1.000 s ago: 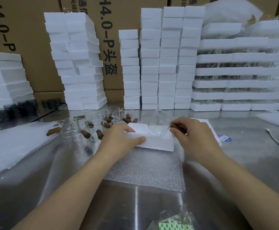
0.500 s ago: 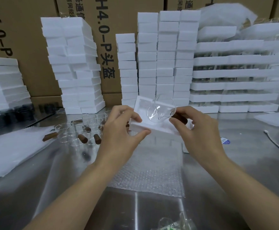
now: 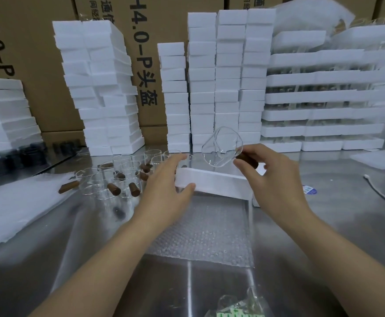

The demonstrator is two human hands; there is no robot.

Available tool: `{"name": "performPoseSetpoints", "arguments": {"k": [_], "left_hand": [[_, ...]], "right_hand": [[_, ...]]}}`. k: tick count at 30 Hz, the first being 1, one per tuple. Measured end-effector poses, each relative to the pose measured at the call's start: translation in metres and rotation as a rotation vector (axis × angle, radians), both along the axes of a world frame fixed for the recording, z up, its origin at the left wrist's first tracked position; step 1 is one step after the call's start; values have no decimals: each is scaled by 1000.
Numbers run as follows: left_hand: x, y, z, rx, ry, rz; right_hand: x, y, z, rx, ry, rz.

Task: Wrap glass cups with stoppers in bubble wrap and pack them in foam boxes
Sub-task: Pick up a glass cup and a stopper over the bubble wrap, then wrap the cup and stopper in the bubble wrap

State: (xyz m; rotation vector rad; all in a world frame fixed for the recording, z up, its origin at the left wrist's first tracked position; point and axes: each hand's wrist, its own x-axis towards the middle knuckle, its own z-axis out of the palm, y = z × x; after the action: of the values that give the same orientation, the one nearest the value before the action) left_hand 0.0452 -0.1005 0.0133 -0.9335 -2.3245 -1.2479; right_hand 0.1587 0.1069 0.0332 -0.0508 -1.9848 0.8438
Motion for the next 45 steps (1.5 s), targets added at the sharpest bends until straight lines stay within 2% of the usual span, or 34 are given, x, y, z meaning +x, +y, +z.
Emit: {"name": "performPoseSetpoints", "arguments": {"k": [3,7,11,14,16,18,22,25,28,31,34,36,40,42,45], "left_hand": [[5,0,1,-69,109,51],[24,7,4,-152,197,-67],[49,24,-8,-454,132,-168],[53,31,-13,-565,104,-174],[51,31,-11,-573,56,-234],[48,30,-7,-553,-34,-324],[46,13,13,-516,-400,-592],[46,1,34,-376,-569,-738],[45,-7,48,10,-635,-667],[43,-16,57,435,-811,-588],[43,-17,63,749,-698,-453],[42,-15,64,880,-602,-343],[34,-15,58,924,-360,70],[34,-14,57,907,-157,158],[37,-13,58,859,134,164]], "right_hand": [[-2,2,-3,-4,1,1],[-6,3,-6,-17,-10,17],[-7,1,-6,-44,-31,48],[-6,-3,-5,-246,-124,239],[-7,-9,-6,-400,-222,352],[-10,-12,-11,-469,-271,380],[-15,-10,-17,-540,-259,324],[-17,-3,-14,-626,-218,297],[-14,2,-9,-697,-160,305],[-12,5,-5,-726,-92,284],[-11,7,-2,-732,-31,247],[-10,8,1,-737,-16,245],[-10,5,2,-724,-19,247],[-10,3,2,-715,-23,246],[-10,0,2,-707,-36,247]]}}
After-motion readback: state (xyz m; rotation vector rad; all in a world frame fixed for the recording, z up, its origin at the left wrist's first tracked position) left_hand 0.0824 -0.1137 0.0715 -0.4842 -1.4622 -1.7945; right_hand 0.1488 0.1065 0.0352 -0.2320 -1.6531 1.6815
